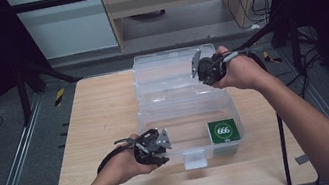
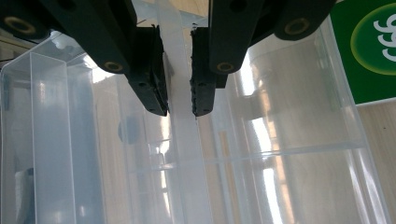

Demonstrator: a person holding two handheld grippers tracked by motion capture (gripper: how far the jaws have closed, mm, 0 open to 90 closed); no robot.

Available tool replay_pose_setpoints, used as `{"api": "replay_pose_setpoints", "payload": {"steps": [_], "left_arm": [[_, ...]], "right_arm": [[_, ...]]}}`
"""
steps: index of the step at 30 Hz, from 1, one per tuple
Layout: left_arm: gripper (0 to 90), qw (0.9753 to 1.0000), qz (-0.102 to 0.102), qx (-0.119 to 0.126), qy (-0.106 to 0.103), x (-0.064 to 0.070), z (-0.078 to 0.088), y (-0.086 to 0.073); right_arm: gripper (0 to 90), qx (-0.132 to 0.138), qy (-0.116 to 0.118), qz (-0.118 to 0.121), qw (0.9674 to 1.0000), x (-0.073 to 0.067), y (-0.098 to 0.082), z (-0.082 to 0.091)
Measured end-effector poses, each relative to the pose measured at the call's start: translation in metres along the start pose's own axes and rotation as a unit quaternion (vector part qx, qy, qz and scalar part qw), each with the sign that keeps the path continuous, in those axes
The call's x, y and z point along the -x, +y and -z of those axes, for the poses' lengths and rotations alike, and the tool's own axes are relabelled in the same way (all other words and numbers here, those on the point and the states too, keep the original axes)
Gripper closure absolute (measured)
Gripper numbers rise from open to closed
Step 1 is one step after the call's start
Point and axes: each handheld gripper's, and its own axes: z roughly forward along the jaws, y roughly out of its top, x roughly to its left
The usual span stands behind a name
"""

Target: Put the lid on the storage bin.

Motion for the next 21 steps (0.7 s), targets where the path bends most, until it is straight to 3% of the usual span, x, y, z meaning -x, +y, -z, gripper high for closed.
{"api": "replay_pose_setpoints", "payload": {"steps": [3,21], "left_arm": [[78.2,1.0,0.002,0.001,0.002,-0.0019,0.0002,-0.0011],[79.4,1.0,0.005,-0.003,0.006,-0.0013,-0.001,0.0003]], "right_arm": [[77.5,0.002,-0.001,0.005,1.0,-0.0006,-0.0002,0.0004],[80.4,0.009,-0.003,0.017,0.9998,-0.0018,0.0002,0.0009]]}}
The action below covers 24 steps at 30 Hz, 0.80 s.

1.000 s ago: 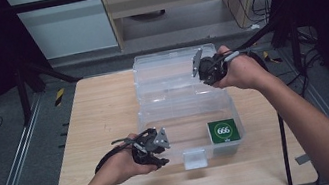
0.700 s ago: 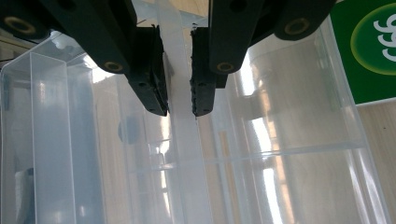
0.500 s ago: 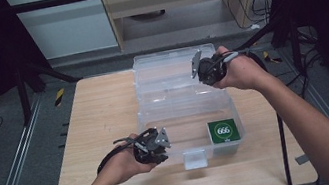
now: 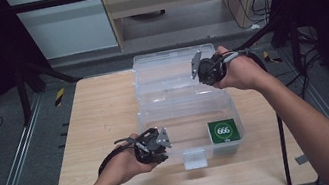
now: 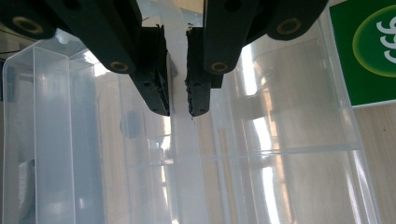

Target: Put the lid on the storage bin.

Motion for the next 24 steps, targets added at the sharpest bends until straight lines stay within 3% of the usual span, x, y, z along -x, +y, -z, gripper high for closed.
{"api": "replay_pose_setpoints", "payload": {"steps": [4,15,24], "left_arm": [[78.9,0.9999,0.013,0.008,0.003,0.0,0.0,-0.002],[78.1,0.9994,0.025,0.015,0.018,0.004,-0.001,-0.003],[77.8,0.9991,0.024,0.016,0.031,0.007,-0.002,-0.003]], "right_arm": [[81.1,-0.004,-0.005,0.008,0.9999,-0.002,0.002,0.0],[83.8,0.001,-0.006,0.014,0.9999,-0.008,0.005,0.006],[85.2,0.011,-0.015,0.016,0.9997,-0.016,0.006,0.012]]}}
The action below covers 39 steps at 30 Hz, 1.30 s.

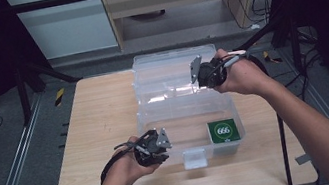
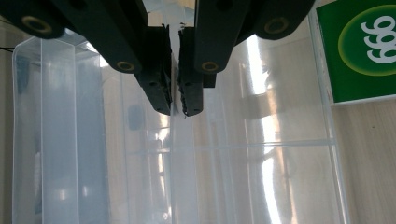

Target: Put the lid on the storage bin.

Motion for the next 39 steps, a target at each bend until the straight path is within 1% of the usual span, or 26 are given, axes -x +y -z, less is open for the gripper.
{"api": "replay_pose_setpoints", "payload": {"steps": [7,8,18,24,27,28,32,35,36,39], "left_arm": [[77.8,1.0,0.006,0.001,-0.003,0.0,0.0,0.0],[77.6,1.0,0.007,-0.001,-0.001,0.0,-0.001,0.0],[77.1,0.9999,0.01,-0.001,-0.001,0.0,-0.001,0.0],[76.9,0.9999,0.014,0.004,-0.003,0.0,-0.001,-0.001],[76.9,0.9999,0.015,0.005,-0.004,0.0,-0.001,-0.001],[76.8,0.9999,0.016,0.005,-0.004,0.001,-0.002,-0.001],[76.7,0.9998,0.017,0.006,-0.003,0.001,-0.002,-0.001],[76.6,0.9999,0.015,0.005,-0.002,0.001,-0.002,-0.001],[76.6,0.9998,0.018,0.007,-0.002,0.002,-0.003,-0.001],[76.6,0.9998,0.018,0.008,-0.002,0.002,-0.004,0.0]], "right_arm": [[85.8,0.004,0.001,0.009,1.0,-0.005,0.001,0.007],[85.9,0.005,0.0,0.009,0.9999,-0.008,0.001,0.01],[86.0,0.02,-0.007,0.005,0.9998,-0.018,-0.002,0.017],[86.2,0.021,-0.009,0.013,0.9996,-0.022,-0.001,0.02],[86.1,0.021,-0.01,0.013,0.9996,-0.024,-0.002,0.022],[86.1,0.025,-0.01,0.013,0.9995,-0.027,-0.002,0.024],[86.1,0.025,-0.012,0.015,0.9995,-0.031,-0.002,0.027],[86.1,0.028,-0.014,0.016,0.9994,-0.034,-0.003,0.029],[86.1,0.031,-0.013,0.017,0.9993,-0.036,-0.003,0.03],[85.9,0.034,-0.015,0.02,0.9991,-0.038,-0.004,0.031]]}}
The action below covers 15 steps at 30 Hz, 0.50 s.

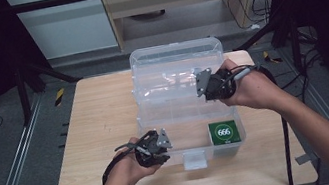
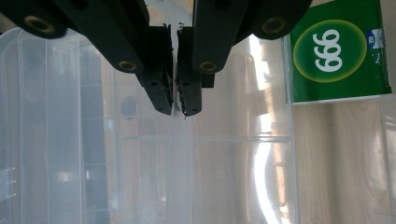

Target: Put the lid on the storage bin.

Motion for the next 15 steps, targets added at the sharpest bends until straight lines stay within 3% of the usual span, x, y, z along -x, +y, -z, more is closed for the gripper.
{"api": "replay_pose_setpoints", "payload": {"steps": [15], "left_arm": [[77.4,1.0,-0.001,0.001,0.005,0.002,-0.004,0.006]], "right_arm": [[85.3,0.002,0.0,-0.015,0.9999,0.014,-0.002,-0.009]]}}
